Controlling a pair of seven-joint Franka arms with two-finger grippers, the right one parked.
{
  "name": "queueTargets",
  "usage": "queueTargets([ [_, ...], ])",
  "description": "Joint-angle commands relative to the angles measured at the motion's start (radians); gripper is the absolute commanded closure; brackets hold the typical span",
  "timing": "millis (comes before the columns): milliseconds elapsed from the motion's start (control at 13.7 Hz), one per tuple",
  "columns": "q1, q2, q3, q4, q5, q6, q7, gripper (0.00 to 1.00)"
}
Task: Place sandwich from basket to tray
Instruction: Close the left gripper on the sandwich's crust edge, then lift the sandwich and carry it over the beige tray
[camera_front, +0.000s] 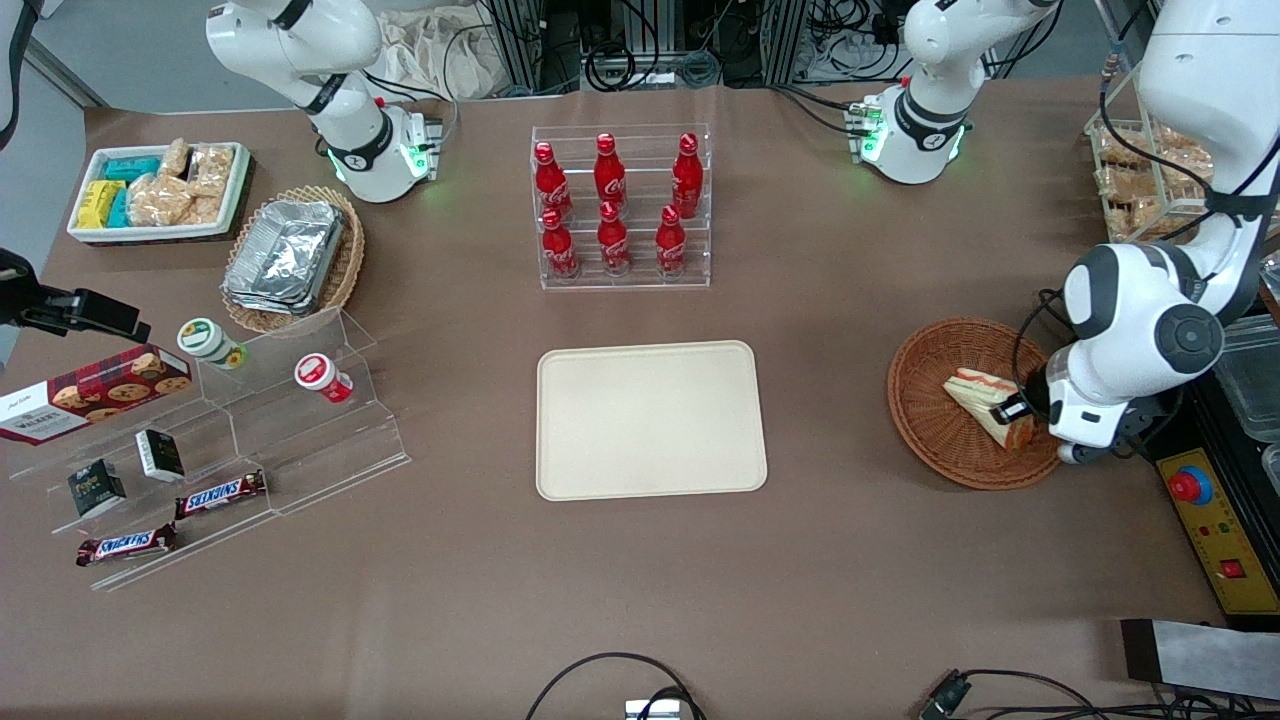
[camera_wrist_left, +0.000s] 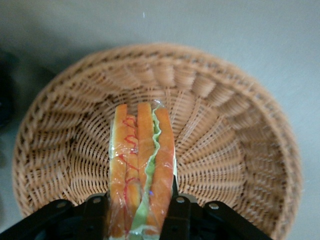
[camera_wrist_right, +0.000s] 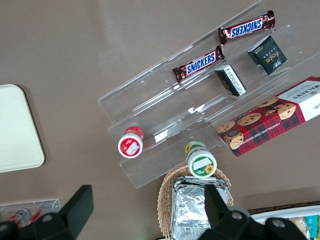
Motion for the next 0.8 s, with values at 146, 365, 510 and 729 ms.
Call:
queueTargets([
  [146,-0.008,-0.016,-0.137,0.266,0.012,-0.374,-0.026,1.00],
  [365,-0.074,0.022,-0.232,0.398,0.014,-0.473,0.004,1.00],
  [510,-0.189,0.057,-0.232,0.453,0.018,-0.478,0.136,1.00],
  [729,-0.310,0.146,-0.231,0.498,0.018,-0.470,0.134,1.00],
])
